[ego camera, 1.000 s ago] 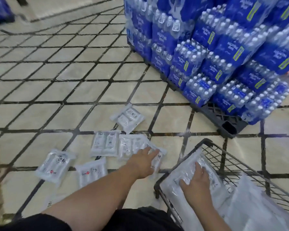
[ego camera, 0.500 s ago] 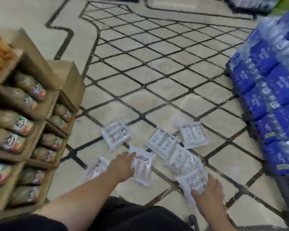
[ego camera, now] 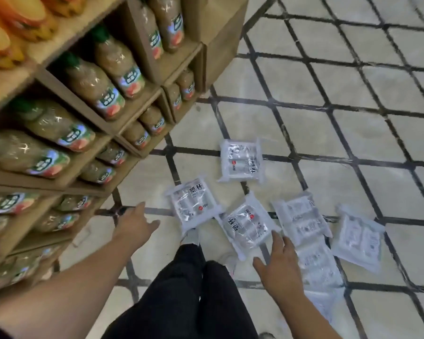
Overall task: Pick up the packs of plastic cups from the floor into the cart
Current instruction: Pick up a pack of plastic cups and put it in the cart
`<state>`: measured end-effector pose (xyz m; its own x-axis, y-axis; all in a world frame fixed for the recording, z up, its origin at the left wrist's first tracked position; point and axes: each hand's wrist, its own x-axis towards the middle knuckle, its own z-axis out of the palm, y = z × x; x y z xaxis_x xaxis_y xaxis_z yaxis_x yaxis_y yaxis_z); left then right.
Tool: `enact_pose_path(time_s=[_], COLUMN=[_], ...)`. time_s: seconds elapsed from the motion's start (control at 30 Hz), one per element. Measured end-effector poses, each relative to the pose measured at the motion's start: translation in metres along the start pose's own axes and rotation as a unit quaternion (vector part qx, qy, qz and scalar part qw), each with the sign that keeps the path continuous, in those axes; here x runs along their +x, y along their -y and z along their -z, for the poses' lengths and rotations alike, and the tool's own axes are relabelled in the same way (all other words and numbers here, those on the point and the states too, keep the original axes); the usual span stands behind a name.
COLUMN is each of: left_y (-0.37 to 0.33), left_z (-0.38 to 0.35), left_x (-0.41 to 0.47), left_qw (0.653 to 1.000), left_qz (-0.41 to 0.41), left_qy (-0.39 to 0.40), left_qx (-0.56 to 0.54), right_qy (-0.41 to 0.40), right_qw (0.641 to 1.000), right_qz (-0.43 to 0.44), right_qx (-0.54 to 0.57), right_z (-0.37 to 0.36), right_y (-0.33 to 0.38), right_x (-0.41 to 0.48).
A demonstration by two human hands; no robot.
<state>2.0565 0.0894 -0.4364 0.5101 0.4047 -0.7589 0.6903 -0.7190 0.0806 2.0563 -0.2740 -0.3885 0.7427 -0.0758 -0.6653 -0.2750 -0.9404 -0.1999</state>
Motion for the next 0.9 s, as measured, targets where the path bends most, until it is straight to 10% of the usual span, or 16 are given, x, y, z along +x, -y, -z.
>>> enact_pose_path(time_s=[0.47, 0.9], left_y=[0.066, 0.036], left_z=[-0.335, -0.385], left_x=[0.355, 0.4], left_qw=[0.994, 0.946], left_qz=[0.054, 0.049], left_qy=[-0.01, -0.027], left_qx=[-0.1, -0.318], right_qy=[0.045, 0.072], right_qw=[0.962, 0.983], right_qz=[0.192, 0.167], right_qx=[-0.186, 0.014], right_z=[-0.333, -0.376], right_y=[0.022, 0.019], right_x=[0.454, 0.478])
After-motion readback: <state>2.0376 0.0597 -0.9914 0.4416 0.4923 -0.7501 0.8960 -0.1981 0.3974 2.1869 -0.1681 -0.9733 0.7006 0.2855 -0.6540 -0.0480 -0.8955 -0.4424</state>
